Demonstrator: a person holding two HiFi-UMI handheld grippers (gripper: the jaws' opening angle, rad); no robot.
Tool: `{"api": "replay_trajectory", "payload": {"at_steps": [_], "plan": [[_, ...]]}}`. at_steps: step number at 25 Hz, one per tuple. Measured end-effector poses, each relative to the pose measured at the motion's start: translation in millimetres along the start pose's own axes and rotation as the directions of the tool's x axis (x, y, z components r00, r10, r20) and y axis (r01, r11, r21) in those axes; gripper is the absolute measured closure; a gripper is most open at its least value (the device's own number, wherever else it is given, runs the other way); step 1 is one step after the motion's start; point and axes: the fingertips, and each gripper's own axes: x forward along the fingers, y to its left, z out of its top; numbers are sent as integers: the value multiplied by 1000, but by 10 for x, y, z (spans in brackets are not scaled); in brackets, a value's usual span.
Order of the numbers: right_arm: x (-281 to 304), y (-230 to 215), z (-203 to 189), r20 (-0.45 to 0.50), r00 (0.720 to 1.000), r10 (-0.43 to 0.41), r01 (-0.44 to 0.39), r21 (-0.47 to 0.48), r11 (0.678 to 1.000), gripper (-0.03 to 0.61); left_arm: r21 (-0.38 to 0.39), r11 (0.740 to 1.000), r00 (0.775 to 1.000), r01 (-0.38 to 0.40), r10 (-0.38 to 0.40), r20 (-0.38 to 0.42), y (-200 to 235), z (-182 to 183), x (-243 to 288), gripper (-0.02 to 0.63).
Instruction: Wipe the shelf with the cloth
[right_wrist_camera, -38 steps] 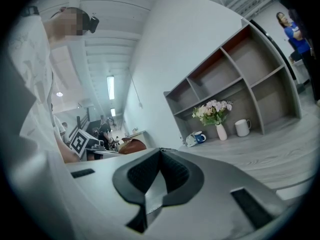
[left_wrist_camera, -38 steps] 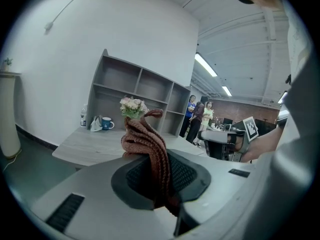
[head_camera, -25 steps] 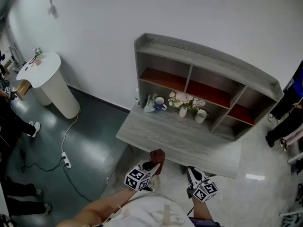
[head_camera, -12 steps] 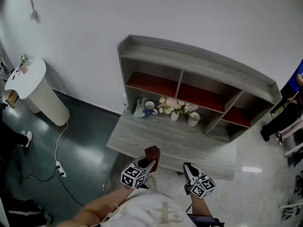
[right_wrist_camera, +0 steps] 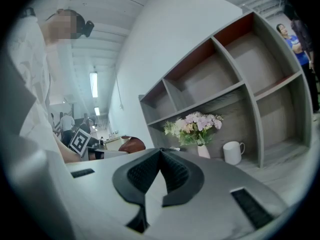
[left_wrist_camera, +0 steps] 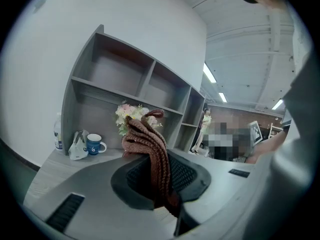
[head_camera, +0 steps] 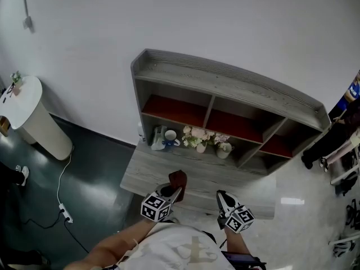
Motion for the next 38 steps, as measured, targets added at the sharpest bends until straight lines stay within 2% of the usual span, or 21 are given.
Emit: {"api": "replay_trajectory", "payload": {"at_steps": [9, 17, 23, 31, 38], "plan": [[175, -39, 104, -4, 999, -34, 34, -9, 999, 574, -22, 1000, 1000, 9, -9, 14, 235, 112, 96, 545], [278, -58, 41, -32, 999, -8, 7, -9, 1000, 574, -43, 999, 999, -3, 5, 43, 318, 164, 80, 545], [484, -93, 83, -22, 999, 30, -31, -10, 999, 574, -26, 998, 996, -64, 66, 68, 535, 325, 52, 545], [712, -244, 289, 8, 998, 62, -62, -14, 998, 574, 38, 982, 976, -186, 181, 120, 1022, 904, 147, 545], [880, -292, 270, -1, 996, 85, -85, 4, 996, 574, 150, 938, 940, -313, 284, 190, 1539, 1783, 136, 545]]}}
